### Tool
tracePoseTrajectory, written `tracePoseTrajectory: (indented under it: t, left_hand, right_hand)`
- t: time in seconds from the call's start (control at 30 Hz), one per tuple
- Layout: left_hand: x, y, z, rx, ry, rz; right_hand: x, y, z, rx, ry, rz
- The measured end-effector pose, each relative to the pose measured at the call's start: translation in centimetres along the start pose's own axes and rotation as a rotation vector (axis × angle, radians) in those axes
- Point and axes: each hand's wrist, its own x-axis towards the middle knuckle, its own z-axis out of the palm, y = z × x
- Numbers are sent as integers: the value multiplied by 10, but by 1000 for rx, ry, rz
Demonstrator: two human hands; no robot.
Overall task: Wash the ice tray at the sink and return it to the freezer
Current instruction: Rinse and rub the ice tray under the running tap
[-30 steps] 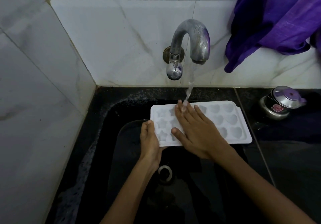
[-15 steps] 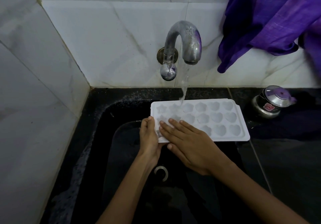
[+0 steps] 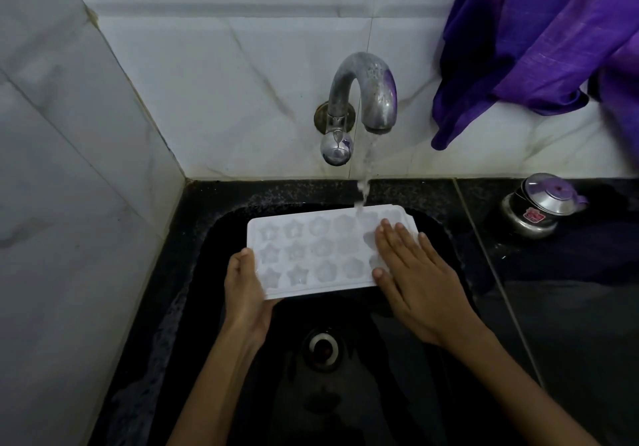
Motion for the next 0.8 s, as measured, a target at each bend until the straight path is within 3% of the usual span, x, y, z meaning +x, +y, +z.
tracePoseTrajectory:
  t: [0.17,0.3,0.47,0.63,0.8]
  left_hand:
    - [-7,3,-12,0,28,41]
    - [-13,3,-24,-6,4,46]
    - [-27,-2,-40,32,-98,64]
    - [-33,-13,-54,201,-170,117]
    - [-28,-40,-69,347,-187,114]
  right_hand:
    - [1,-10,7,154,49,185]
    - [-3,-9,2,706,64,439]
    - [-17,1,0,1157,33,474]
    - [-40,13,14,1321,-48,552]
    - [-60,17,36,1331,-96,555]
